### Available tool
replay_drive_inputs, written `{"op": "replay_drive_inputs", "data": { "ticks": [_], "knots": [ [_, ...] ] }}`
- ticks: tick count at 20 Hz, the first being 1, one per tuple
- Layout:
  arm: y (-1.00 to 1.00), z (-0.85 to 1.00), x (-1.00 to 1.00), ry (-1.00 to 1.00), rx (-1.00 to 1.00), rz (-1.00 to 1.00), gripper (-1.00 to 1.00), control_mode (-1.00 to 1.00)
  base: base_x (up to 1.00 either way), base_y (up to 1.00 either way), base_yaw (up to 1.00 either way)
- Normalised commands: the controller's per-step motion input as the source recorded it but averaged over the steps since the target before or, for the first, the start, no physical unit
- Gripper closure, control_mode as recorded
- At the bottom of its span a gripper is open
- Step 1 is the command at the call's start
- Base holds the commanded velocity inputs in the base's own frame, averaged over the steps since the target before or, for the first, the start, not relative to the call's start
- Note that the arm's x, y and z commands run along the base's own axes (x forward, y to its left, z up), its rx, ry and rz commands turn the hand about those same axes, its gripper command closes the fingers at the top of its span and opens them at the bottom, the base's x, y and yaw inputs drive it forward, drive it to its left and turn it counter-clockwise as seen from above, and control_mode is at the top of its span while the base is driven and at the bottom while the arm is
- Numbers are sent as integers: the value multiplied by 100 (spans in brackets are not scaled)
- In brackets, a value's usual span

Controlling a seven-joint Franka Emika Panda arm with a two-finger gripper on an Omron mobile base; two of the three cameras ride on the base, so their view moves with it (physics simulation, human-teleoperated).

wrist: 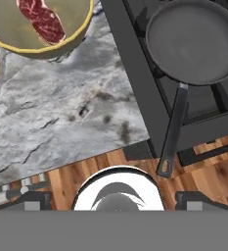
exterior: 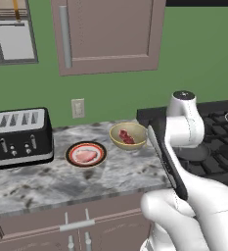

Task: Place one of the steaks on the plate and the other in the bowl. Then place the bowl in the fridge.

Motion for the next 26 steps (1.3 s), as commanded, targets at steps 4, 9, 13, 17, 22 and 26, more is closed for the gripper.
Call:
{"op": "replay_drive_inputs", "data": {
  "ticks": [4, 9, 13, 17, 22, 26],
  "knots": [
    [2, 20, -53, -2, -4, 6, -100, -100, 0, 0, 0],
    [0, 0, 0, 0, 0, 0, -100, -100, 0, 0, 0],
    [0, -12, -35, -12, 0, -3, -100, -100, 0, 0, 0],
    [0, 0, 0, 0, 0, 0, -100, 100, -100, 0, -16],
    [0, 0, 0, 0, 0, 0, -100, 100, -90, -2, -20],
    [0, 0, 0, 0, 0, 0, -100, 100, -32, -24, -47]
  ]
}}
